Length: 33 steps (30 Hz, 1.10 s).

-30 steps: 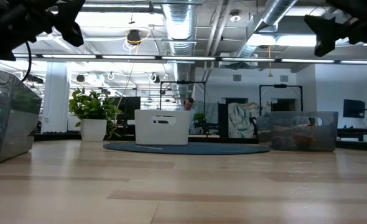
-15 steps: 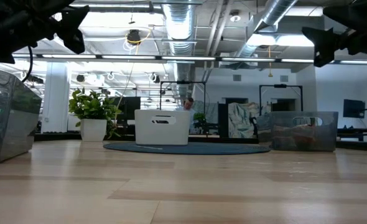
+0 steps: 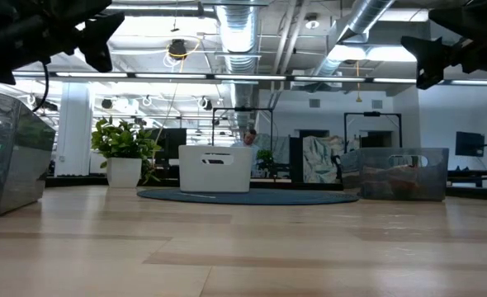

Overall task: Pick and place Granola Bars by type
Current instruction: Return to Home Position

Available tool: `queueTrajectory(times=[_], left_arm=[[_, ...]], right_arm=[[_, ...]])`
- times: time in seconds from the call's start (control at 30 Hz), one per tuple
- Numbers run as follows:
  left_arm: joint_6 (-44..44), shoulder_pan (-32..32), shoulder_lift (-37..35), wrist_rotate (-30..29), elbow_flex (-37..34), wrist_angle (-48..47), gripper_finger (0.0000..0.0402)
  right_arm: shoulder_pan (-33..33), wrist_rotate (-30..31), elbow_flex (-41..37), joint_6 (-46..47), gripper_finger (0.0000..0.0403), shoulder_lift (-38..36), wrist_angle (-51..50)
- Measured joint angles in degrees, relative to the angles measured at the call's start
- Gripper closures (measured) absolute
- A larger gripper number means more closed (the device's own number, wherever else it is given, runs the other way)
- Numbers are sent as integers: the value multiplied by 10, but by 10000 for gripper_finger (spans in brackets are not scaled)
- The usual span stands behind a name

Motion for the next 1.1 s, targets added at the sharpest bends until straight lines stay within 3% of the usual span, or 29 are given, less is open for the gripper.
queueTrajectory(times=[0.3, 0.43, 0.63, 0.93, 1.1], left_arm=[[77, -124, 0, -102, 0, -42, 255], [85, -132, -29, -81, 0, -45, 255], [111, -131, -173, -106, 0, -138, 255], [80, -167, -174, -160, 0, -217, 255], [97, -216, -177, -241, 0, -298, 255]], right_arm=[[0, 0, 0, 0, 168, 0, -5], [2, 0, 0, 2, 168, 0, -2], [18, -1, 0, 11, 168, 0, -8], [20, 3, -1, 11, 168, 0, -11], [17, 16, -1, 11, 168, 0, -11]])
